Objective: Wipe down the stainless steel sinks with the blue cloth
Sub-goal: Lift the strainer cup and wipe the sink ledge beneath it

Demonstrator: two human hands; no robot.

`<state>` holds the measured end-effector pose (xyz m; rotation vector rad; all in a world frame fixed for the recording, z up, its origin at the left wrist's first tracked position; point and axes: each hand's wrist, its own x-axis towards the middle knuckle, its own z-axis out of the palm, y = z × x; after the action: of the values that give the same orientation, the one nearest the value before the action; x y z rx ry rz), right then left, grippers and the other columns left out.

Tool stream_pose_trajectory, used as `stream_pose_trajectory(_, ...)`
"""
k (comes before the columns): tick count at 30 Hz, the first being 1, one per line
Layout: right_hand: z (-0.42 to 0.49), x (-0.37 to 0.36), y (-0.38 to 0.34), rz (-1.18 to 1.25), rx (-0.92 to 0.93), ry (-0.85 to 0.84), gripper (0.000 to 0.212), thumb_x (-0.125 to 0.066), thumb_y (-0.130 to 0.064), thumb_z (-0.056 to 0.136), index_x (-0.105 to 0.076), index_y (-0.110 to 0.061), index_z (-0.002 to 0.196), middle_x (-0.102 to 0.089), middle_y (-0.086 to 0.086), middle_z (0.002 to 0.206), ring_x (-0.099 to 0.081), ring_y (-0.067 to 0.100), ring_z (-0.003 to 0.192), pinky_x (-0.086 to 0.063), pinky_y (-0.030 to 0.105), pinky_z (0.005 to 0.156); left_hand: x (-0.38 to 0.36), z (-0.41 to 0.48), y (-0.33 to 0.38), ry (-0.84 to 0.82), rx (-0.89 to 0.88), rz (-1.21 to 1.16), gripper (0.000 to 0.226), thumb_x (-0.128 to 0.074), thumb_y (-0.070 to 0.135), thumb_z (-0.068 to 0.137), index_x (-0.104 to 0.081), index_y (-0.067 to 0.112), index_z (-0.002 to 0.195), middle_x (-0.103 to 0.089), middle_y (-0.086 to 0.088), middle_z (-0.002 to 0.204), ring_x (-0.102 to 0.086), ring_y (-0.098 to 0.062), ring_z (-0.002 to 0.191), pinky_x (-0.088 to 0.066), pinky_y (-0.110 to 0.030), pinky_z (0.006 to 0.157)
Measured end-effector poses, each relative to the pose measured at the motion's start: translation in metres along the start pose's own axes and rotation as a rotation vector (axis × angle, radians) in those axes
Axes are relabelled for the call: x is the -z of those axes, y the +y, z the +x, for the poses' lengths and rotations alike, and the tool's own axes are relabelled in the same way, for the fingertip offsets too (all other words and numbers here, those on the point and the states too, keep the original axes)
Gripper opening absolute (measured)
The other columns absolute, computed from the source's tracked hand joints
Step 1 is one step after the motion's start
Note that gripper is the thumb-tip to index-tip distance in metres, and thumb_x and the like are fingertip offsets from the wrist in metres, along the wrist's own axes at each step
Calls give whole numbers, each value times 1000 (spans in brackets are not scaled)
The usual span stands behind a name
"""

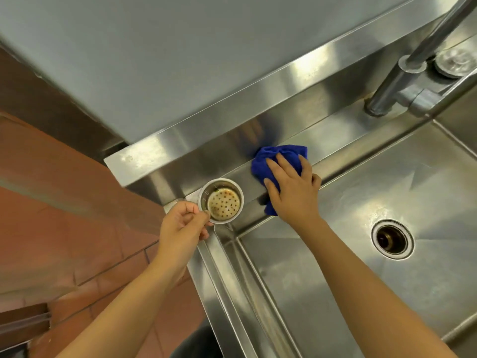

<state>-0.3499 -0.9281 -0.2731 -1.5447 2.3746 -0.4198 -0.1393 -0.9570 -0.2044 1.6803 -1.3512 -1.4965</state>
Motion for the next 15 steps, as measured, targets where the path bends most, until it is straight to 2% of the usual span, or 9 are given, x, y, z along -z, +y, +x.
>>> stream_pose_trajectory(2,10,6,12,-4,-3,-7,48,-33,-47,99,-38,-33,144,-32,-10,154,-14,31,143,-23,47,105,-5,2,1,-1,0,10,16,-56,-2,90,-52,7,78,-59,4,51,-49,-6,45,-44,-19,49)
stream_pose_trajectory(4,24,15,27,33,-85,24,45,-37,-45,100,-38,-34,143,-31,-12,154,-13,29,144,-22,46,106,-10,3,4,-11,-8,21,12,-56,-1,90,-52,5,81,-60,4,51,-48,-6,44,-44,-22,52)
stream_pose_trajectory(11,47,28,46,111,-263,129,41,-40,-40,99,-43,-32,140,-32,-11,154,-13,31,143,-20,49,103,-19,9,11,-13,-15,2,8,-56,-1,91,-52,3,85,-59,5,50,-48,-5,45,-44,-25,57)
stream_pose_trajectory(13,37,20,34,121,-265,138,42,-41,-39,99,-42,-31,140,-31,-10,154,-10,32,144,-20,50,103,-21,9,11,-17,-9,2,11,-56,-2,91,-51,4,83,-59,5,50,-47,-5,44,-44,-27,59)
stream_pose_trajectory(15,23,11,24,107,-194,125,43,-41,-40,99,-41,-32,141,-30,-10,155,-8,32,144,-21,51,103,-23,10,11,-14,-4,4,14,-56,-2,91,-51,6,81,-59,4,50,-47,-5,44,-43,-28,59)
